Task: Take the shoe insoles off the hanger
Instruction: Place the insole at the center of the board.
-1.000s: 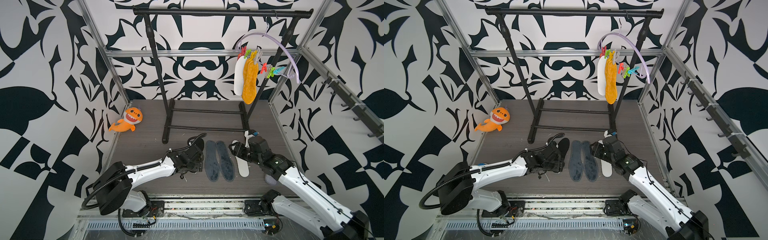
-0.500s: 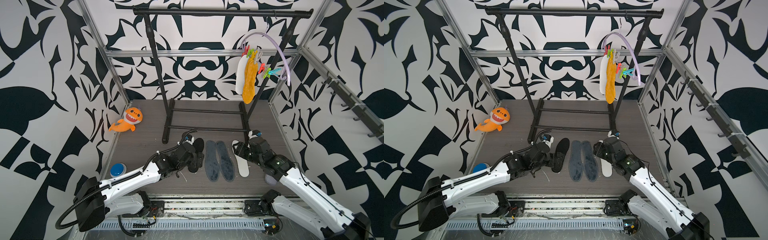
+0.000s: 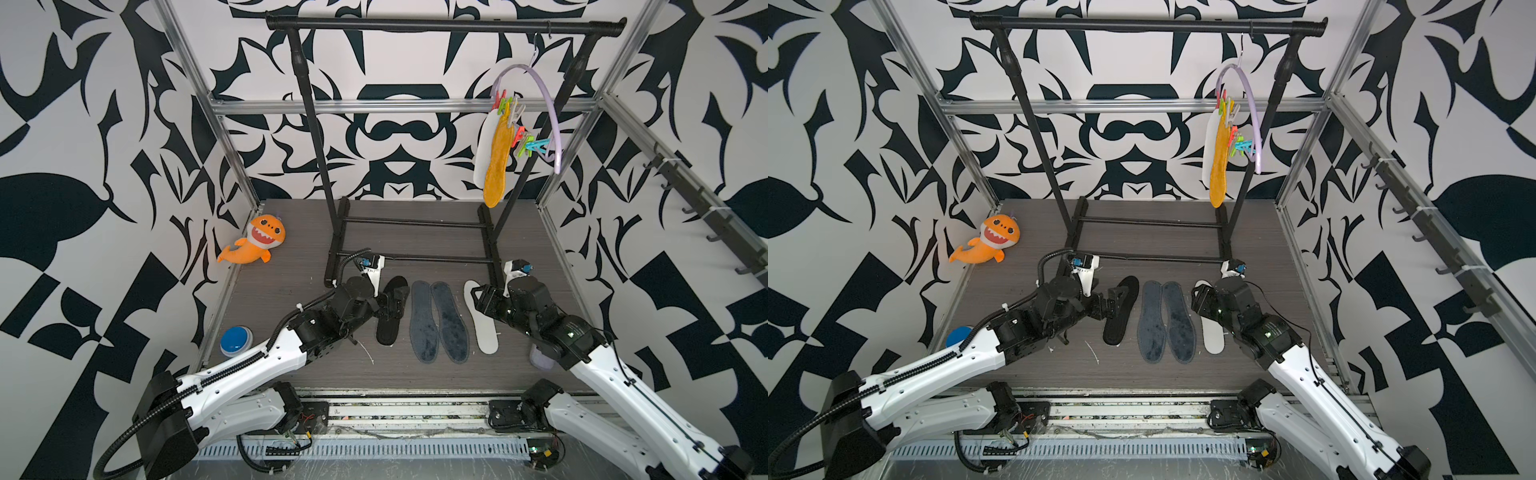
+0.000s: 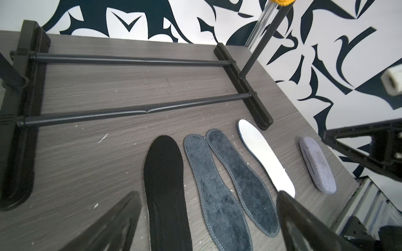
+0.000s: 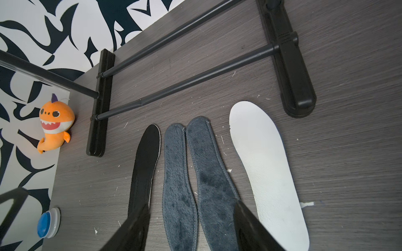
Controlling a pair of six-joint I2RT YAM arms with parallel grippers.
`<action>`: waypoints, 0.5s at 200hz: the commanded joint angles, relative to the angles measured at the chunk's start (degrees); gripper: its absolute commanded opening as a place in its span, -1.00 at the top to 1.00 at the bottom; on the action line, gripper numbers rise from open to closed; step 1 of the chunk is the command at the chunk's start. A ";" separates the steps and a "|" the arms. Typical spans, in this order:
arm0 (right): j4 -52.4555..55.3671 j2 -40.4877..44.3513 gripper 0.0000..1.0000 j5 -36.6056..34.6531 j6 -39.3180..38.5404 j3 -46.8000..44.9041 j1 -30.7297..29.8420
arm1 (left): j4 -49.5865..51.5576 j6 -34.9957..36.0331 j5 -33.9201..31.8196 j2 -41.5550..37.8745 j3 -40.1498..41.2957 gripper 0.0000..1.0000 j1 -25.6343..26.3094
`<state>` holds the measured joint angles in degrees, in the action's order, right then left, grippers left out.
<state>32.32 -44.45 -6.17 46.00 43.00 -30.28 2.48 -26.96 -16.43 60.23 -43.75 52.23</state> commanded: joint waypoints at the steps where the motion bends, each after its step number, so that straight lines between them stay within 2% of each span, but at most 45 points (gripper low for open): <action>1: 0.42 0.26 -0.29 1.42 -1.70 2.35 0.34 | -4.13 1.12 3.31 -0.16 -1.87 -0.99 -2.64; 100: 1.34 2.98 -0.38 3.90 -5.19 2.25 3.04 | -9.67 3.10 7.47 5.23 -9.06 -0.99 -4.13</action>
<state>33.26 -42.59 -3.31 42.89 43.07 -28.16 -3.88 -25.41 -10.90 63.83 -49.80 48.27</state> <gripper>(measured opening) 0.684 0.994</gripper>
